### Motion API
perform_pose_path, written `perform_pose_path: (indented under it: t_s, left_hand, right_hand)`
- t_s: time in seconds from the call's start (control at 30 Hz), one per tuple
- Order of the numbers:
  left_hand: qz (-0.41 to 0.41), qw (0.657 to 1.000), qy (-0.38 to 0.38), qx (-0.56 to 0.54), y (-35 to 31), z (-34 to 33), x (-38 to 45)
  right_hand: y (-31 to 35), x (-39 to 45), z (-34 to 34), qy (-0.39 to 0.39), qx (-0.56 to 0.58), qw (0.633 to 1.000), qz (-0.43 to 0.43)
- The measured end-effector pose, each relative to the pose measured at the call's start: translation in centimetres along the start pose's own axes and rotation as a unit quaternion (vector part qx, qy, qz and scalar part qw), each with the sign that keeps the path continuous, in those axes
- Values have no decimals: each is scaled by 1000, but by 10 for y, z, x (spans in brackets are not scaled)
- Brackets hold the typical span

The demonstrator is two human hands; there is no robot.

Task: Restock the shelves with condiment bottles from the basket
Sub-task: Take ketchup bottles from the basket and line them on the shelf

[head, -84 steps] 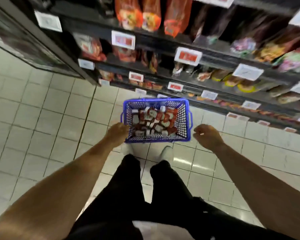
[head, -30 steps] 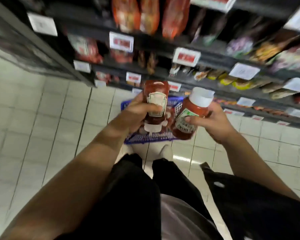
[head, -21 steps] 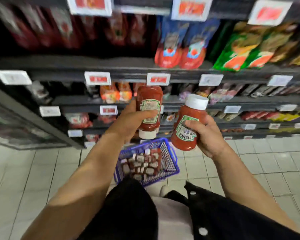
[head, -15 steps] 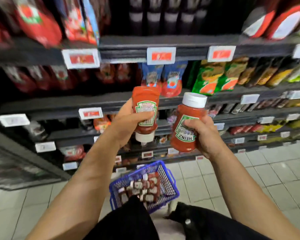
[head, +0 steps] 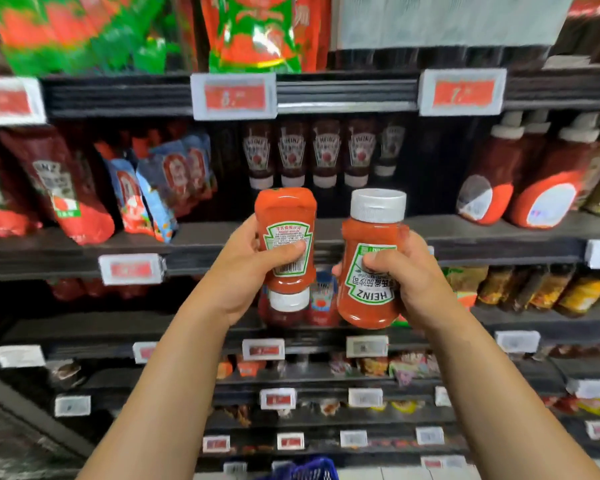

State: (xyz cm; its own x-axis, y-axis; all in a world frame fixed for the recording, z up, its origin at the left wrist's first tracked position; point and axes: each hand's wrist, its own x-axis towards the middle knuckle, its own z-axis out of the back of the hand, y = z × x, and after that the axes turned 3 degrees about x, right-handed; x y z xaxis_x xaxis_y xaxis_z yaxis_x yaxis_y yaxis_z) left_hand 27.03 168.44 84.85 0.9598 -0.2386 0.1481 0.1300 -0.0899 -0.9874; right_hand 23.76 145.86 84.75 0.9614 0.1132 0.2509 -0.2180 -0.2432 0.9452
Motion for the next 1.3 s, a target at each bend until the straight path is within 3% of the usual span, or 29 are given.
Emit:
perform_pose_path:
  t_s: [0.2, 0.33, 0.6, 0.67, 0.73, 0.8, 0.87, 1.0, 1.1, 1.3]
  left_hand:
    - [-37, 996, -86, -2, -17, 0, 36]
    - [-51, 991, -125, -21, -25, 9, 47]
    - [-31, 992, -123, -1, -30, 41, 50]
    - [-30, 992, -119, -3, -30, 49, 51]
    - [-32, 993, -114, -15, -29, 54, 50]
    - [-31, 994, -105, -26, -27, 57, 51]
    - [-28, 995, -94, -30, -26, 57, 54]
    - [-24, 996, -88, -10, -22, 47, 67]
    - [-34, 996, -75, 23, -19, 45, 80]
    - [-72, 988, -81, 111, -8, 57, 107]
  right_hand:
    - [12, 82, 23, -59, -65, 996, 27]
    - [2, 122, 17, -44, -118, 992, -14]
    - [-23, 171, -15, -78, -263, 956, -105]
    - [-20, 167, -18, -96, -324, 938, -75]
    - [-19, 151, -18, -136, -381, 914, 22]
    - [-22, 124, -27, -191, -339, 913, 126]
    - [-28, 100, -43, -179, -290, 924, 172]
    - [-39, 83, -71, -52, -265, 958, 97]
    - [-43, 90, -78, -24, -282, 956, 71]
    - [-34, 107, -52, -159, -335, 925, 83]
